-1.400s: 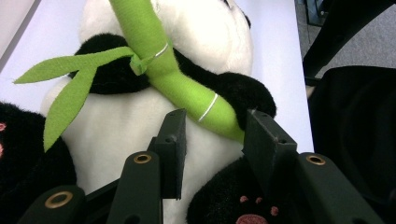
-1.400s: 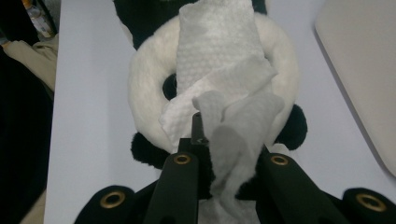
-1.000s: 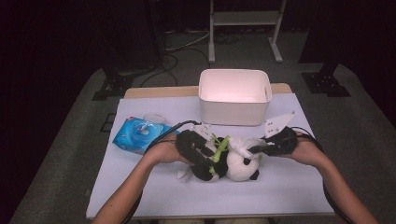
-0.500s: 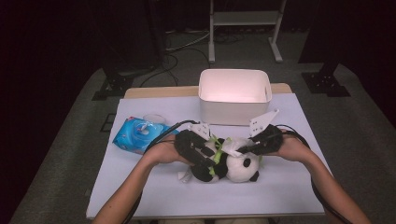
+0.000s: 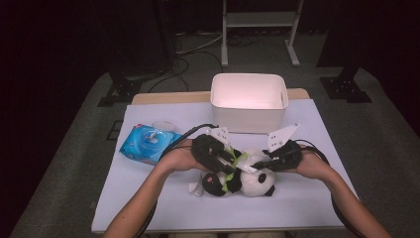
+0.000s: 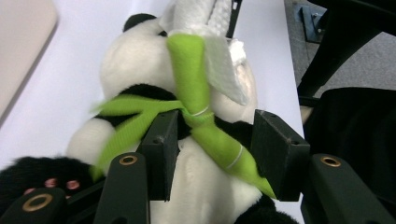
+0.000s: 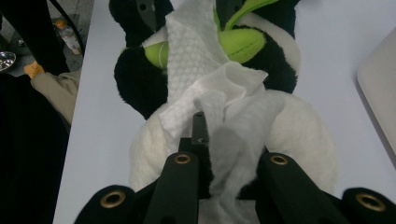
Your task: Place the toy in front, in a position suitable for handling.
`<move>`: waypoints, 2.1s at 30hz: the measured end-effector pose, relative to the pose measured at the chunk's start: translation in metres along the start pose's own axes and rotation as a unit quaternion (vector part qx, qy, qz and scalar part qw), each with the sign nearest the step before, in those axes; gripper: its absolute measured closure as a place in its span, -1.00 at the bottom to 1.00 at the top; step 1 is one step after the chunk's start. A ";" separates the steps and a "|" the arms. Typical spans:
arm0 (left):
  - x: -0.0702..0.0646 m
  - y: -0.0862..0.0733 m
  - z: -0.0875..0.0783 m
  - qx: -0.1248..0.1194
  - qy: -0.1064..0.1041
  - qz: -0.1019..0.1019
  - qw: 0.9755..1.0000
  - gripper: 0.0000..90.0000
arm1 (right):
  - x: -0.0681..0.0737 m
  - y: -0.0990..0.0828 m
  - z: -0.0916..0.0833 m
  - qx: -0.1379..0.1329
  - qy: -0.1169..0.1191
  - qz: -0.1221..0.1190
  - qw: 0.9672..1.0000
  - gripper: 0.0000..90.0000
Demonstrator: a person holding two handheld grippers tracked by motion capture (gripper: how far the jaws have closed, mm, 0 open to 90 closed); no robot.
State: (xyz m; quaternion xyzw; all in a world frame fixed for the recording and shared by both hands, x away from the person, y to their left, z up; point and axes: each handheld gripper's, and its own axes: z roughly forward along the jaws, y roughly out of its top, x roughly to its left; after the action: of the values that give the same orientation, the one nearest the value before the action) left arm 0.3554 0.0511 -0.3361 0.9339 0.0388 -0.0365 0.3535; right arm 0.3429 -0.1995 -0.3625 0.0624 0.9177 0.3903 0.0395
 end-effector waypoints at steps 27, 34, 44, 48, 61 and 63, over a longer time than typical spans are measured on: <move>0.009 0.003 0.017 0.019 0.019 -0.011 1.000 0.07 | 0.008 0.007 -0.008 -0.004 -0.017 -0.021 1.000 0.81; 0.007 0.001 0.015 0.016 0.018 -0.008 1.000 0.07 | 0.003 0.003 -0.017 -0.011 -0.029 -0.012 0.999 0.81; 0.002 0.001 0.013 0.021 0.017 0.003 1.000 0.07 | -0.002 -0.020 -0.031 -0.002 -0.048 0.013 0.999 0.81; 0.000 0.001 0.013 0.021 0.017 0.005 1.000 0.08 | -0.004 -0.028 -0.036 0.003 -0.058 0.025 0.998 0.80; -0.004 0.003 0.015 0.028 0.020 0.010 0.999 0.09 | -0.007 0.000 -0.020 0.014 -0.047 -0.004 0.999 0.80; -0.005 0.003 0.016 0.028 0.020 0.010 0.999 0.09 | -0.009 0.008 -0.015 0.011 -0.042 -0.003 0.999 0.80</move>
State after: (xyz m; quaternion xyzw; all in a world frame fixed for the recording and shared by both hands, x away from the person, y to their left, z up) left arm 0.3504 0.0382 -0.3451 0.9442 0.0352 -0.0150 0.3270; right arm 0.3508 -0.2067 -0.3462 0.0765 0.9198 0.3768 0.0787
